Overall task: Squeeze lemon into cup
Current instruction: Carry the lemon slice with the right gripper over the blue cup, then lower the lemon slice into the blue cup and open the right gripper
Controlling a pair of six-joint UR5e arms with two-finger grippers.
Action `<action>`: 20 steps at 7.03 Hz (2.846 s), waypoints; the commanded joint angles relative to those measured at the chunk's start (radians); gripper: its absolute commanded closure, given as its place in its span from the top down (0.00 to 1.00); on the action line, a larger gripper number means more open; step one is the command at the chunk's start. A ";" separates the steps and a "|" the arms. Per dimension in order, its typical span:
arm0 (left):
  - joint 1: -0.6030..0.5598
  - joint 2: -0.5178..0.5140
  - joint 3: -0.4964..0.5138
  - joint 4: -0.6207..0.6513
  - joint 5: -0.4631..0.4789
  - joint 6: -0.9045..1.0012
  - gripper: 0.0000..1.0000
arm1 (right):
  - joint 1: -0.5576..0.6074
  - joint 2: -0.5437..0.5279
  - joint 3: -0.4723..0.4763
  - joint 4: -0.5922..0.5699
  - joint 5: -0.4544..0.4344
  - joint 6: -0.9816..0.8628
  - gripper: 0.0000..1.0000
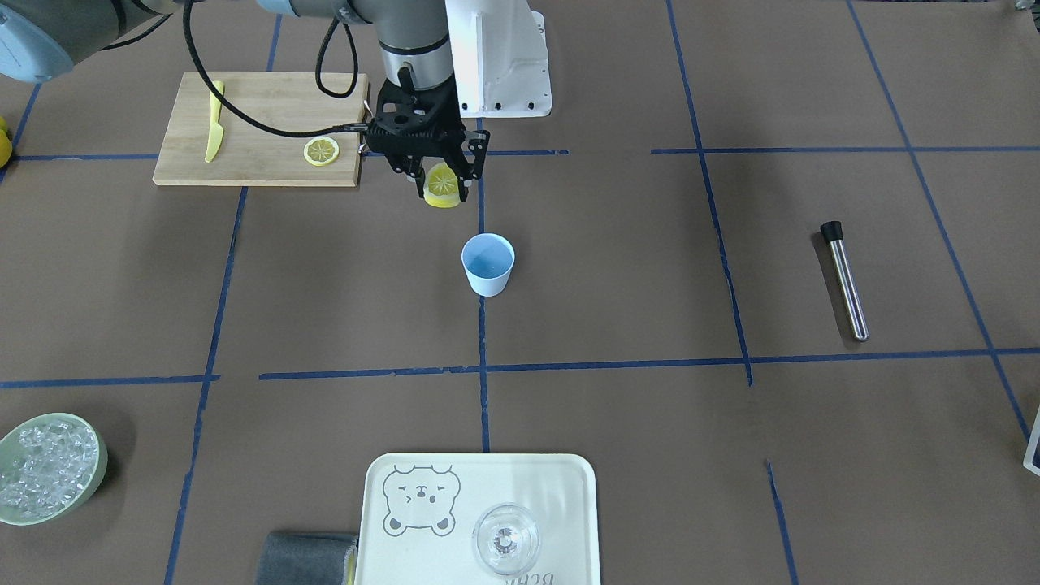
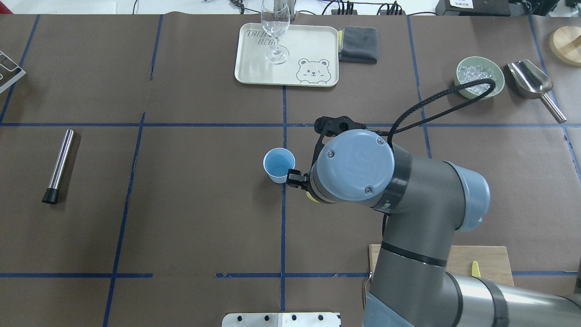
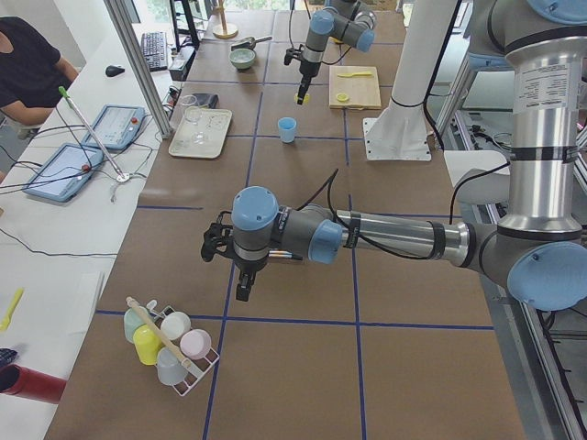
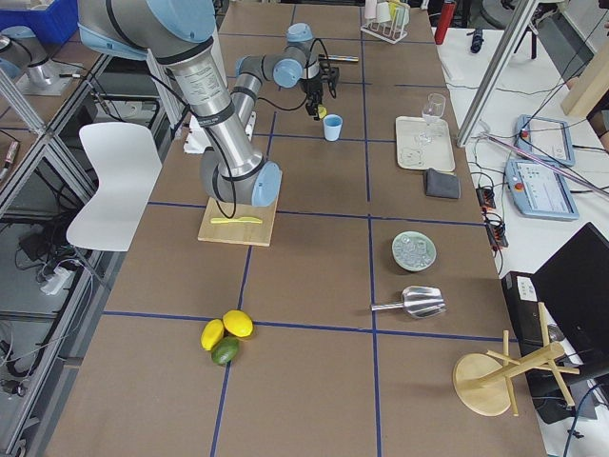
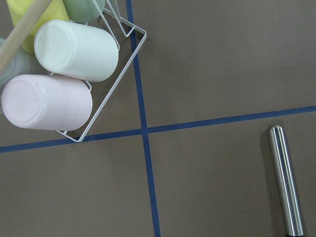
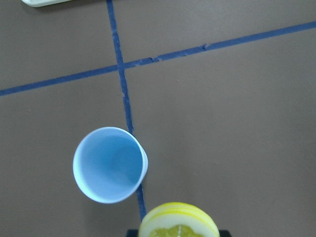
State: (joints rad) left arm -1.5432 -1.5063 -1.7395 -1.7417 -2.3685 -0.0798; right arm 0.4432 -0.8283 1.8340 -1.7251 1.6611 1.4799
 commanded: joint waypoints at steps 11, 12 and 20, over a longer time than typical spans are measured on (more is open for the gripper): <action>-0.003 0.000 -0.017 0.002 -0.002 0.000 1.00 | 0.042 0.150 -0.309 0.117 0.077 -0.030 0.64; -0.003 0.000 -0.015 0.002 -0.002 0.000 1.00 | 0.042 0.149 -0.309 0.116 0.077 -0.030 0.64; -0.003 -0.008 -0.017 0.004 0.000 0.000 1.00 | 0.042 0.143 -0.268 0.068 0.088 -0.032 1.00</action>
State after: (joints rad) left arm -1.5463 -1.5091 -1.7551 -1.7392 -2.3697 -0.0798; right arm 0.4848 -0.6880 1.5620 -1.6541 1.7474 1.4486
